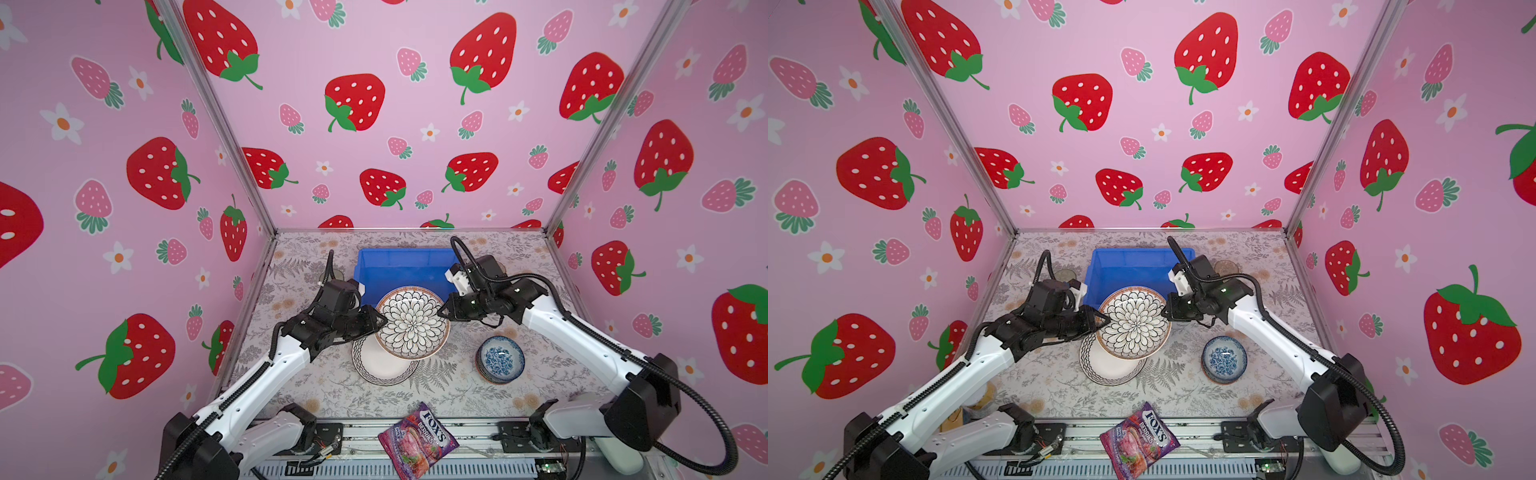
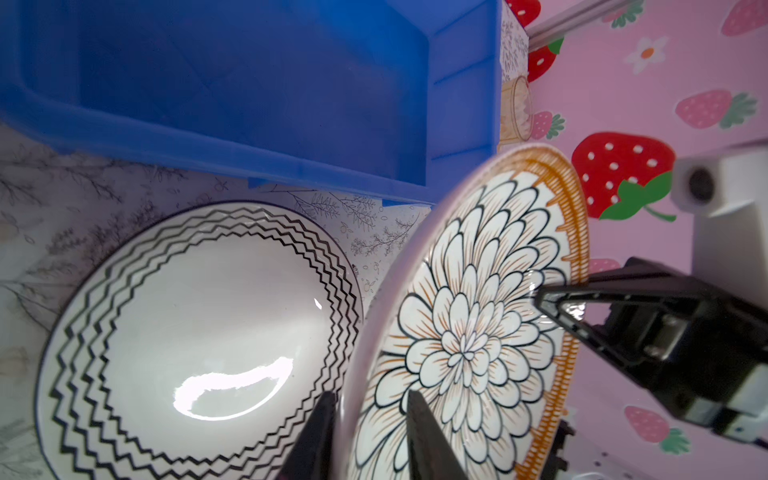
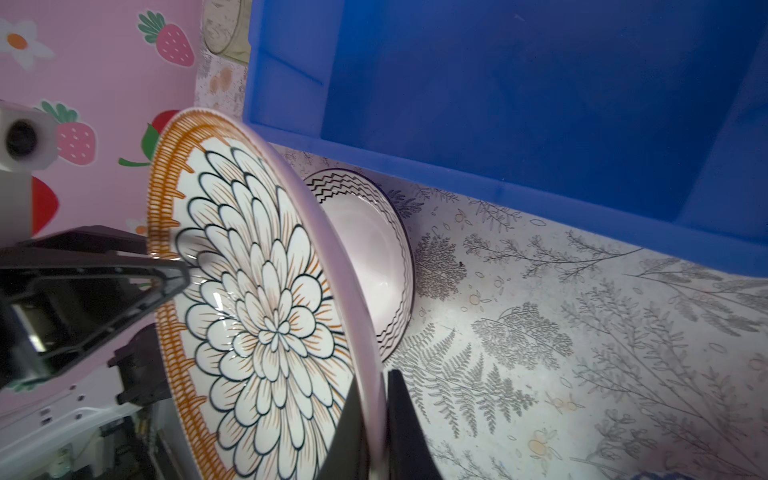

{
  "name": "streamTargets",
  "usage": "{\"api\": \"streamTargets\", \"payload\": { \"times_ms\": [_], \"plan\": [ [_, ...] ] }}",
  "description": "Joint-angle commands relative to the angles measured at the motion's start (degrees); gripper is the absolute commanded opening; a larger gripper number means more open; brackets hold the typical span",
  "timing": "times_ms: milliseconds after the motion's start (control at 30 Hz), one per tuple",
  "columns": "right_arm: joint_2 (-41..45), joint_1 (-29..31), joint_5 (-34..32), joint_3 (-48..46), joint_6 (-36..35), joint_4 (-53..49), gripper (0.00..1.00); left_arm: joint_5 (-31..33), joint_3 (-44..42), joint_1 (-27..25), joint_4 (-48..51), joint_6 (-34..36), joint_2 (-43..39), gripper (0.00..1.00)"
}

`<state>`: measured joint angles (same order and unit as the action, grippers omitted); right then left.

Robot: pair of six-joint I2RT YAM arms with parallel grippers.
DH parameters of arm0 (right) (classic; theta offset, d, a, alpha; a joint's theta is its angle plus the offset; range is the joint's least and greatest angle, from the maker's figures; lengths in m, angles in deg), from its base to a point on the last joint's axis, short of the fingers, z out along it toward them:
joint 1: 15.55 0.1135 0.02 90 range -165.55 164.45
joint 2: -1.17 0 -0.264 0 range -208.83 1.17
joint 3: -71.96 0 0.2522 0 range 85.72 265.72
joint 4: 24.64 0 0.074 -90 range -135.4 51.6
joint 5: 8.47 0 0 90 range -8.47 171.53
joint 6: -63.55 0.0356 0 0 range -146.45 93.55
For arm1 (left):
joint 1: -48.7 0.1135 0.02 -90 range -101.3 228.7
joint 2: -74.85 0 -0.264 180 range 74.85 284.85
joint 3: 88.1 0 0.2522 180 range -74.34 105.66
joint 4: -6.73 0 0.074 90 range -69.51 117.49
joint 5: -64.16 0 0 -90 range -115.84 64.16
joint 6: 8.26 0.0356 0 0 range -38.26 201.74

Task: Place the mixed dishes into the plastic bin
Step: 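Lift the flower plate off the white plate with both grippers, then carry the flower plate into the bin with right gripper while left releases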

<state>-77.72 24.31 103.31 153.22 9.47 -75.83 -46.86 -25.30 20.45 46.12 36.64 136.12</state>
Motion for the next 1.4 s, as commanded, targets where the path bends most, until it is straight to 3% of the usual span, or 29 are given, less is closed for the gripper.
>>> {"api": "streamTargets", "payload": {
  "times_ms": [0,67,100,367,700,1033,1367],
  "plan": [
    [-0.4,-0.9,1.2,1.6,0.7,2.8,0.00,1.3,3.8,-0.2,-2.0,0.1,-2.0,0.73],
    [-1.0,-1.6,0.8,3.0,0.6,3.0,0.00,3.4,5.1,0.2,0.6,1.4,-2.9,0.95],
    [-1.5,-2.1,0.6,3.9,0.6,3.2,0.00,4.4,5.7,0.6,1.9,1.8,-3.4,0.99],
    [-7.5,-5.8,-0.3,14.2,0.4,4.1,0.00,7.0,8.4,7.6,7.7,4.4,-6.8,0.99],
    [-18.3,-7.1,-3.6,22.2,6.4,9.8,0.00,5.4,10.9,14.7,13.2,6.4,-8.0,0.99],
    [-28.2,-7.1,-2.5,25.8,10.9,15.4,0.00,5.5,10.9,16.3,14.1,6.8,-9.5,0.99],
    [-32.8,-7.2,-2.8,26.8,14.4,18.2,0.00,5.3,9.9,17.2,12.8,6.9,-7.5,0.99]
  ]
}}
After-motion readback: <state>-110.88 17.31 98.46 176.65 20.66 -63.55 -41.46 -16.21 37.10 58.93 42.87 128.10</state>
